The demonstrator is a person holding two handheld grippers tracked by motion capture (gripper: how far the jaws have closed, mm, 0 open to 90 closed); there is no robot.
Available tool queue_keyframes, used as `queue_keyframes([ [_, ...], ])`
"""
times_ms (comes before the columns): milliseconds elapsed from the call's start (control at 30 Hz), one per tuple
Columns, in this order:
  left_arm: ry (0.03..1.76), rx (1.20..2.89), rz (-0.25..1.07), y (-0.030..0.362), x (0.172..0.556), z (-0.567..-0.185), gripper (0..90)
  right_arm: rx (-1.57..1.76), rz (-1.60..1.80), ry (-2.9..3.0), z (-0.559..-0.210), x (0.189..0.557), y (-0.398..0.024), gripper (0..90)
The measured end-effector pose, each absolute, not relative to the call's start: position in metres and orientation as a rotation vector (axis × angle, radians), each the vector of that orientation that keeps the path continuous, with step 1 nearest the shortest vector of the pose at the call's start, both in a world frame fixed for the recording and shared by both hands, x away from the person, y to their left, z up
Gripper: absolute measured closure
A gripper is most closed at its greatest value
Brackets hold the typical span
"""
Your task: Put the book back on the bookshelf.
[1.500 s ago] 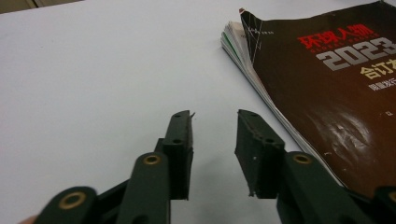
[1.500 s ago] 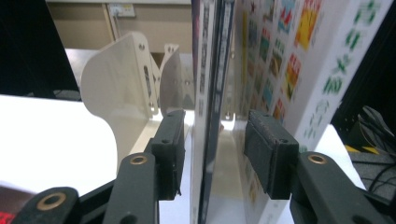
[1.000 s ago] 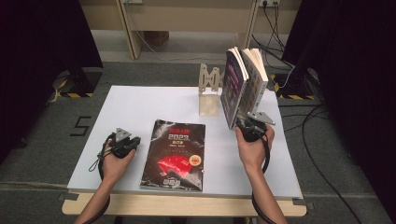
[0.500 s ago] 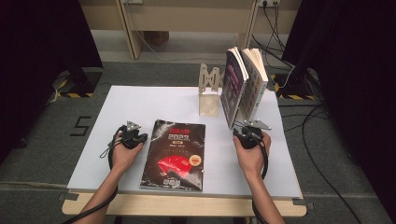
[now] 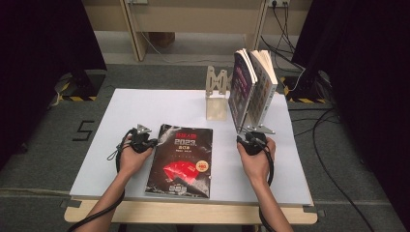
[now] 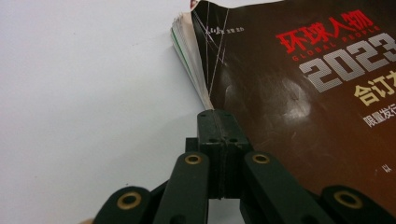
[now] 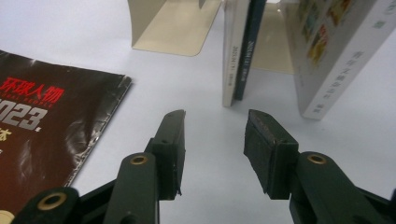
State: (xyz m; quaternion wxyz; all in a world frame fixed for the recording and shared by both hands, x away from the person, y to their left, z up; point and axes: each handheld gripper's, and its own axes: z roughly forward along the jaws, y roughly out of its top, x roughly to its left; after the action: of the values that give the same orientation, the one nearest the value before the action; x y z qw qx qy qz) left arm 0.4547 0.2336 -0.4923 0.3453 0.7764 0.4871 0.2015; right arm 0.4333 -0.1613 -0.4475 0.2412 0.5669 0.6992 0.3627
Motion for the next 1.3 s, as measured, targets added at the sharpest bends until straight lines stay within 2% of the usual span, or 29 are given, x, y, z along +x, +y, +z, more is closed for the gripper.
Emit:
queue_keyframes([
  [500,1.132,2.086,0.477,0.197,0.427,-0.487,89.7,1.587,0.972,1.990,-0.460,0.438,-0.152,58.3],
  [533,1.120,2.071,0.424,0.195,0.425,-0.487,89.7,1.594,0.970,1.991,-0.461,0.438,-0.153,58.3],
  [567,1.113,2.039,0.310,0.191,0.424,-0.489,89.6,1.597,0.967,1.995,-0.462,0.438,-0.153,58.3],
  [600,1.090,2.050,0.324,0.185,0.421,-0.490,89.5,1.598,0.964,2.001,-0.462,0.439,-0.154,58.3],
  [667,1.034,2.125,0.451,0.174,0.416,-0.487,89.4,1.607,0.962,2.006,-0.464,0.440,-0.153,58.2],
  [733,1.023,2.116,0.419,0.169,0.416,-0.487,88.5,1.610,0.957,2.014,-0.465,0.439,-0.153,58.2],
  [933,1.142,2.059,0.497,0.185,0.423,-0.482,88.0,1.604,0.956,2.020,-0.464,0.439,-0.154,58.1],
  [1067,1.216,2.017,0.501,0.195,0.432,-0.482,86.6,1.614,0.955,2.026,-0.465,0.441,-0.152,58.0],
  [1300,1.244,1.990,0.471,0.193,0.441,-0.487,78.7,1.604,0.967,2.061,-0.466,0.447,-0.140,57.5],
])
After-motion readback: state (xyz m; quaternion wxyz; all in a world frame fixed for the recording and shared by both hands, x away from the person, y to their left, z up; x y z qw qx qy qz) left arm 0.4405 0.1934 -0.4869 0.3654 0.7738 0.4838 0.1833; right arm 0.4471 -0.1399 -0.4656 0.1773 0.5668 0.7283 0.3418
